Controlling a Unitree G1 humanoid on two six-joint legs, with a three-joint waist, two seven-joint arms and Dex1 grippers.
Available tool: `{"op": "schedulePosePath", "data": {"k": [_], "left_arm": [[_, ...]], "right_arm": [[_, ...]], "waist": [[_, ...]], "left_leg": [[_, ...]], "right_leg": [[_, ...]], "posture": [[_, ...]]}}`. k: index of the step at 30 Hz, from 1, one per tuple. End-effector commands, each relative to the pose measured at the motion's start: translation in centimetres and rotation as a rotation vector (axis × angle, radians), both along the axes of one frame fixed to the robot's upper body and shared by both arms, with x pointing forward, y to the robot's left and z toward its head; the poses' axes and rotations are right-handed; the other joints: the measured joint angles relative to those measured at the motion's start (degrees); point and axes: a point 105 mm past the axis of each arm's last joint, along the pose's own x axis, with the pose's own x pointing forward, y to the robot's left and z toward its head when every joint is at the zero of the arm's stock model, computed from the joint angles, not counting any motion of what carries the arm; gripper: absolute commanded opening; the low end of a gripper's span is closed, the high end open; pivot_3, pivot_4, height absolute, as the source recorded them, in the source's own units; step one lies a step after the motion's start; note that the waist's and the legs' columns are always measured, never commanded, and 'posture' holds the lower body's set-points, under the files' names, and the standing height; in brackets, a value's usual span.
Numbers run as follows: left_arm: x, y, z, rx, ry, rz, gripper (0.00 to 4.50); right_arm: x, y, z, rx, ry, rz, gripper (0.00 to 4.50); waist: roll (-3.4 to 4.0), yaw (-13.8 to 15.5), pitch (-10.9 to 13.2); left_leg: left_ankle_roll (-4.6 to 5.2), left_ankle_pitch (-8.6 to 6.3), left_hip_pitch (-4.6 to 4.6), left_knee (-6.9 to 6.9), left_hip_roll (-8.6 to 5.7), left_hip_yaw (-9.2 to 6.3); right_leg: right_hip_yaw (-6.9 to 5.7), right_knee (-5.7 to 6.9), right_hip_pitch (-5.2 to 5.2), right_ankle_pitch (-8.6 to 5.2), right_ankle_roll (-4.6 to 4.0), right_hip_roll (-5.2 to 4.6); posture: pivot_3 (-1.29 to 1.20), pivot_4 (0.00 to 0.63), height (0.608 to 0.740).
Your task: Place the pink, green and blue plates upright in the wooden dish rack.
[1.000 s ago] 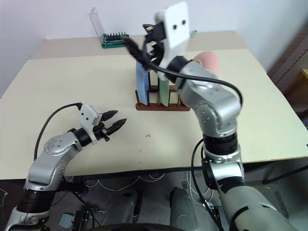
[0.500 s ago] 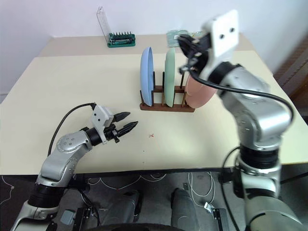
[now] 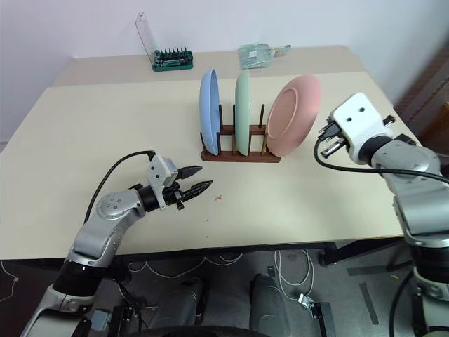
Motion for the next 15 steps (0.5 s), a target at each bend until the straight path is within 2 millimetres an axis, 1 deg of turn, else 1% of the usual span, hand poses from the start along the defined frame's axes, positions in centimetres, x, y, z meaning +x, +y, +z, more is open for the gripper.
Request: {"op": "schedulePosePath", "data": {"k": [1,9,11,12,13,15], "left_arm": [[-0.2,0.1,1.0,-0.008,-0.049,0.007,2.50],[-0.2,0.6,0.4,-0.009,-0.044,0.023,2.50],[0.1,0.7,0.2,-0.008,-0.051,0.038,2.50],[0.3,1.2,0.2,-0.009,-0.055,0.055,2.50],[0.7,2.1,0.2,-0.005,-0.061,0.091,2.50],[1.7,4.4,0.2,0.010,-0.065,0.176,2.50]], "right_arm": [[-0.8,3.0,2.8,0.014,-0.102,0.143,0.03],[-0.6,2.5,2.9,0.007,-0.103,0.138,0.03],[-0.3,0.9,2.4,-0.017,-0.086,0.074,0.03],[-0.3,0.2,2.0,-0.019,-0.075,0.052,0.03],[-0.3,-0.6,1.6,-0.004,-0.060,0.038,0.03],[-0.7,-1.7,0.6,0.020,-0.035,0.038,0.03]], "waist": [[0.00,0.08,0.01],[-0.05,0.29,0.01],[-0.05,0.27,0.01],[-0.05,0.27,0.01],[-0.05,0.32,0.01],[-0.05,0.39,0.01]], "left_leg": [[0.02,-0.01,-0.01,0.04,0.00,0.00],[0.06,-0.05,-0.06,0.13,0.00,0.01],[0.06,-0.05,-0.05,0.13,0.00,0.00],[0.06,-0.05,-0.05,0.13,0.00,0.01],[0.06,-0.05,-0.05,0.13,-0.01,0.02],[0.06,-0.05,-0.05,0.13,-0.01,0.02]], "right_leg": [[0.00,0.00,0.00,0.00,0.00,0.00],[-0.01,-0.02,0.01,0.00,0.00,-0.01],[-0.01,-0.01,0.00,0.00,0.00,-0.01],[-0.01,-0.01,0.01,0.00,0.00,-0.01],[-0.01,-0.01,0.01,0.00,0.00,-0.01],[-0.01,-0.01,0.01,0.00,0.00,-0.01]], "posture": [[0.00,0.150,0.740],[0.00,0.150,0.740],[0.00,0.150,0.740],[0.00,0.150,0.740],[0.00,0.150,0.740],[0.00,0.150,0.740]]}}
